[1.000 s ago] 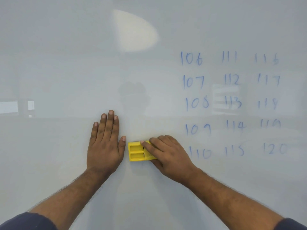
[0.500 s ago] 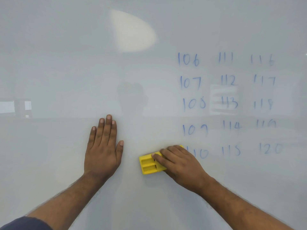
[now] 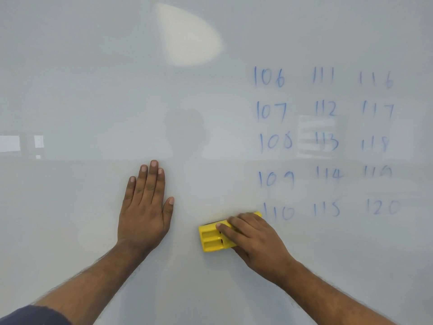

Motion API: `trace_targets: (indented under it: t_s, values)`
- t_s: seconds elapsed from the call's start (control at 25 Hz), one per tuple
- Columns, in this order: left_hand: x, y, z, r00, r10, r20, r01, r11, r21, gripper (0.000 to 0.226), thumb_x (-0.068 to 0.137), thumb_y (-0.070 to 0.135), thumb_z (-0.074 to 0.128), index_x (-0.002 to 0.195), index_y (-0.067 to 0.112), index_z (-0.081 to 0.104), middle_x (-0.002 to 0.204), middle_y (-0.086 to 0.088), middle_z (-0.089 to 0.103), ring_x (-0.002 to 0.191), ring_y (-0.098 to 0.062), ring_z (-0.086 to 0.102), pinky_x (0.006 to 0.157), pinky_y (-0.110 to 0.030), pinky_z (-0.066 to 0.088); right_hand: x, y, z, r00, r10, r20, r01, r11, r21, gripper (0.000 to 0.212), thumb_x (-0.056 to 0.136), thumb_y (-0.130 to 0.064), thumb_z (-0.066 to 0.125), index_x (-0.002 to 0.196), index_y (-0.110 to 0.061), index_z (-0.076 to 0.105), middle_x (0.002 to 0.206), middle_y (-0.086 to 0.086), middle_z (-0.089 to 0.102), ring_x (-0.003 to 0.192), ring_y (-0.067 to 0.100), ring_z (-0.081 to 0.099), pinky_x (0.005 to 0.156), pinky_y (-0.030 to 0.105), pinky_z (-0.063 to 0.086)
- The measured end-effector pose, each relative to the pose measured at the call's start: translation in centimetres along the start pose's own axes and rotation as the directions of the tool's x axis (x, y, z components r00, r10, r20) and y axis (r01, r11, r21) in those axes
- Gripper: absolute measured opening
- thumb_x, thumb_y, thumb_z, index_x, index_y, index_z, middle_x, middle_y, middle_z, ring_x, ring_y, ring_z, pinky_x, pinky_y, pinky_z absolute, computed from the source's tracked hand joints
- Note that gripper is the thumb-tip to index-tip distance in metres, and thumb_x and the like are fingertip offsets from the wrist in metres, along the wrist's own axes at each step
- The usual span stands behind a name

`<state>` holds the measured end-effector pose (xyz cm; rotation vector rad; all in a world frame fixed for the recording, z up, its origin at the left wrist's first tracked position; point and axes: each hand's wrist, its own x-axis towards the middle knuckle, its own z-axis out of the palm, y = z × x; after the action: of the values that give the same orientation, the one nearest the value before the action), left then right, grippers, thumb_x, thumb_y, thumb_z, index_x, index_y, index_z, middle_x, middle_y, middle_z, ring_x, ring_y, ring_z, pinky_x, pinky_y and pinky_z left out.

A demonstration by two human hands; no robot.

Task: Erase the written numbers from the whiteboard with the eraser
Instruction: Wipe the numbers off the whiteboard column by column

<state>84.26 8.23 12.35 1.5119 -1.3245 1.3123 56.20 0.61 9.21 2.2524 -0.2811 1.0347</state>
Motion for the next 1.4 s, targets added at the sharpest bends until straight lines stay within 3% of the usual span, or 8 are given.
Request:
trace_targets:
  t_s: [0.28, 0.52, 0.76, 0.96, 1.2, 1.4]
  values:
    - [-0.3, 0.4, -0.8, 0.998, -0.010, 0.060, 0.011, 1.000, -0.006, 0.066, 0.103, 0.036, 0.030, 0.158, 0.002, 0.017, 0.169, -0.012, 0.011, 0.157, -0.026, 0.008, 0.127, -0.046, 0.010, -1.9, 0.2, -2.1, 0.988, -0.052, 0.143, 0.049, 0.998, 0.029, 0.042, 0.091, -0.026, 0.062, 0.131, -0.021, 0.053, 0.112, 0.000, 0.063, 0.097, 0.024, 0.059, 0.087, 0.036, 0.051]
    - [1.0, 0.6, -2.5, 0.997, 0.029, 0.067, -0.025, 0.998, -0.056, 0.067, 0.102, 0.040, 0.031, 0.159, 0.006, 0.018, 0.169, -0.008, 0.015, 0.157, -0.023, 0.009, 0.128, -0.042, 0.007, 0.9, 5.0, -8.3, 0.982, 0.178, -0.069, -0.170, 0.979, 0.113, 0.047, 0.088, -0.031, 0.067, 0.130, -0.015, 0.056, 0.118, 0.006, 0.063, 0.105, 0.026, 0.059, 0.091, 0.036, 0.047]
    - [8.6, 3.1, -3.2, 0.994, 0.106, -0.006, -0.106, 0.992, -0.065, 0.067, 0.104, 0.042, 0.030, 0.160, 0.009, 0.016, 0.169, -0.006, 0.014, 0.157, -0.022, 0.008, 0.128, -0.043, 0.010, 3.9, 9.6, -13.0, 0.949, 0.270, -0.165, -0.269, 0.963, 0.027, 0.055, 0.086, -0.035, 0.066, 0.136, -0.018, 0.051, 0.117, 0.000, 0.061, 0.106, 0.019, 0.053, 0.090, 0.019, 0.033]
    - [15.9, 5.6, -3.8, 0.990, 0.134, -0.036, -0.136, 0.989, -0.059, 0.067, 0.104, 0.044, 0.028, 0.160, 0.009, 0.016, 0.169, -0.006, 0.014, 0.157, -0.021, 0.008, 0.128, -0.042, 0.010, 7.0, 13.0, -15.7, 0.949, 0.249, -0.193, -0.267, 0.961, -0.073, 0.059, 0.086, -0.038, 0.069, 0.138, -0.019, 0.049, 0.116, 0.002, 0.061, 0.105, 0.021, 0.053, 0.086, 0.023, 0.033]
    - [22.2, 8.3, -4.1, 0.990, 0.126, -0.070, -0.130, 0.990, -0.057, 0.069, 0.103, 0.046, 0.024, 0.159, 0.008, 0.017, 0.168, -0.006, 0.013, 0.156, -0.022, 0.008, 0.128, -0.040, 0.008, 13.0, 17.5, -19.4, 0.943, 0.187, -0.274, -0.229, 0.965, -0.129, 0.059, 0.086, -0.029, 0.070, 0.139, -0.015, 0.047, 0.118, 0.006, 0.060, 0.103, 0.026, 0.055, 0.087, 0.036, 0.044]
    - [24.6, 10.0, -3.2, 0.992, 0.119, -0.048, -0.121, 0.991, -0.056, 0.070, 0.101, 0.046, 0.018, 0.160, 0.009, 0.013, 0.169, -0.005, 0.009, 0.157, -0.020, 0.005, 0.128, -0.039, 0.005, 17.0, 19.7, -20.1, 0.959, 0.163, -0.231, -0.197, 0.972, -0.131, 0.058, 0.086, -0.023, 0.069, 0.139, -0.014, 0.047, 0.121, 0.008, 0.059, 0.106, 0.030, 0.055, 0.092, 0.040, 0.045]
